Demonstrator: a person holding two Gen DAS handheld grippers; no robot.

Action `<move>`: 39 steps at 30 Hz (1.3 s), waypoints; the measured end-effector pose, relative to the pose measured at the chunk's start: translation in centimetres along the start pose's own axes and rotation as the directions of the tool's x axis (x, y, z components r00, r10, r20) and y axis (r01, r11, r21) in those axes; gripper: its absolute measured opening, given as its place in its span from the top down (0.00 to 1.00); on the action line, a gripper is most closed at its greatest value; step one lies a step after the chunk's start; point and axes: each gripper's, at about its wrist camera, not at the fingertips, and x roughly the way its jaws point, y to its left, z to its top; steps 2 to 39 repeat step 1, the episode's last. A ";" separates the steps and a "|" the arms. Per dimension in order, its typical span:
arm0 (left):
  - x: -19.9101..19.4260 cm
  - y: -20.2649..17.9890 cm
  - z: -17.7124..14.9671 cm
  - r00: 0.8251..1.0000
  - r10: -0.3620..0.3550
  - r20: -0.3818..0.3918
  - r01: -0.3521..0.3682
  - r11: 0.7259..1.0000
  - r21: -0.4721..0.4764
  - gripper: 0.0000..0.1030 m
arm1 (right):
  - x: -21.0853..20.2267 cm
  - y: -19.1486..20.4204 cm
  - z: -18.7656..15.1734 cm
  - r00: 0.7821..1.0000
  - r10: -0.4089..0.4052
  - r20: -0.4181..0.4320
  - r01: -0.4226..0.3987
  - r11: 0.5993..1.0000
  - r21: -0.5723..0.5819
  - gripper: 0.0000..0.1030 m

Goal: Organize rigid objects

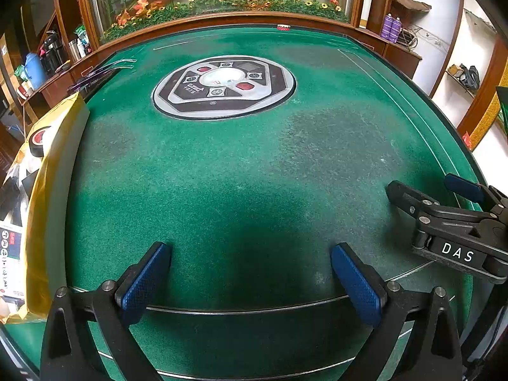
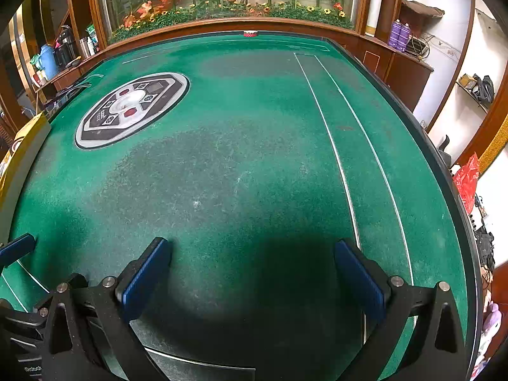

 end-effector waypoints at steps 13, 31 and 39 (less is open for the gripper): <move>0.0 0.0 0.0 1.000 0.000 0.000 0.000 1.000 0.000 0.00 | 0.0 0.0 0.0 1.000 0.000 0.000 0.000 1.000 0.000 0.00; 0.0 0.0 0.0 1.000 0.000 0.000 0.000 1.000 0.000 0.00 | 0.0 0.0 0.0 1.000 0.000 0.000 0.000 1.000 0.000 0.00; 0.0 0.0 0.0 1.000 0.000 0.000 0.000 1.000 0.000 0.00 | 0.0 0.0 0.0 1.000 0.000 0.000 0.000 1.000 0.000 0.00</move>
